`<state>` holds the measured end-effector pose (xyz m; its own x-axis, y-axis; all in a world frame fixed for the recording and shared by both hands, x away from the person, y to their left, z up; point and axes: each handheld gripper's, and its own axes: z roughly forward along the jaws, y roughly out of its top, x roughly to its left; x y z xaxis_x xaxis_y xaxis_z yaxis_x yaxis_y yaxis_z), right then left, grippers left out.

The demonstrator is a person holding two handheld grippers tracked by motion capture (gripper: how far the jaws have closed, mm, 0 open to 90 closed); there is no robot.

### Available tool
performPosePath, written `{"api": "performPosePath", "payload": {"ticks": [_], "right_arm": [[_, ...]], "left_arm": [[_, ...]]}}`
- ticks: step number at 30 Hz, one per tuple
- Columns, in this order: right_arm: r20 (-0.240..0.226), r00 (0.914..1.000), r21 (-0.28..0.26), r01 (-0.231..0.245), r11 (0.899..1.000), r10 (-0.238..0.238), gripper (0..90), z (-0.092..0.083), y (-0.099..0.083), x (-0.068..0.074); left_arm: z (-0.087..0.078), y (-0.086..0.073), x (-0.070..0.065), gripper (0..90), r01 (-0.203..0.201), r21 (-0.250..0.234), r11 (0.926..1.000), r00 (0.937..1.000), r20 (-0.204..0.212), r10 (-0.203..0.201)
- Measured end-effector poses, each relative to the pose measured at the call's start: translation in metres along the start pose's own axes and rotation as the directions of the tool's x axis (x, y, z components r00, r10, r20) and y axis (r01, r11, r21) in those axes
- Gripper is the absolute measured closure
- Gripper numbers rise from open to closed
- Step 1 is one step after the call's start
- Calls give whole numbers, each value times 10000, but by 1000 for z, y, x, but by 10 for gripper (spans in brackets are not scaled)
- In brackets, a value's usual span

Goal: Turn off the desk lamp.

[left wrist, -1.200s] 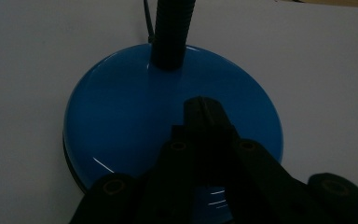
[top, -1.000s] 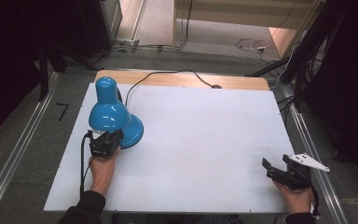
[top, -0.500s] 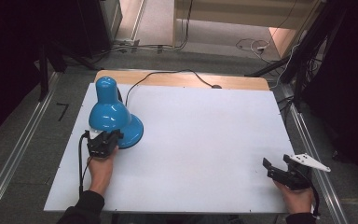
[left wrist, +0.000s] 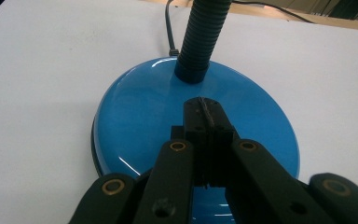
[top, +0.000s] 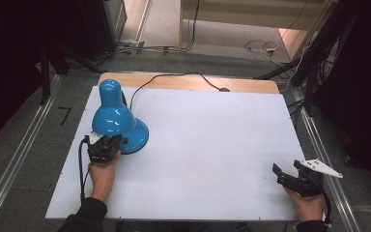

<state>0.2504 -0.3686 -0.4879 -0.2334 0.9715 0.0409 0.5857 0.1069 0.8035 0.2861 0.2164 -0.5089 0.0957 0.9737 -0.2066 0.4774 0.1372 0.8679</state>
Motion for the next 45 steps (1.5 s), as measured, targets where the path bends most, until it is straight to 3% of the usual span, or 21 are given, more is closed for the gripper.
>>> {"api": "performPosePath", "payload": {"ticks": [11,14,21,24,25,34,45], "right_arm": [[-25,10000,-14,29,10000,-29,152,0,0,1],[-6,10000,-24,35,10000,-35,152,0,0,1],[-22,10000,-9,45,10000,-45,152,0,0,1],[-9,10000,-19,43,10000,-43,153,0,0,1],[-11,10000,-8,32,10000,-32,152,0,0,1],[21,10000,-19,16,10000,-16,152,-1,0,0],[33,10000,-19,7,10000,-7,152,-1,0,0]], "left_arm": [[-3,0,8,788,285,-155,9995,9994,-207,-288],[-5,0,10,721,297,-147,9995,9993,-202,-300],[-8,1,14,621,199,-87,9998,9997,-140,-200],[-8,0,14,575,105,-57,9999,9998,-194,-106],[-8,0,14,524,70,-36,10000,9996,-258,-71],[-12,0,14,402,-57,46,10000,9989,-475,59],[-23,-2,21,354,-176,216,9996,9982,-563,188]]}}
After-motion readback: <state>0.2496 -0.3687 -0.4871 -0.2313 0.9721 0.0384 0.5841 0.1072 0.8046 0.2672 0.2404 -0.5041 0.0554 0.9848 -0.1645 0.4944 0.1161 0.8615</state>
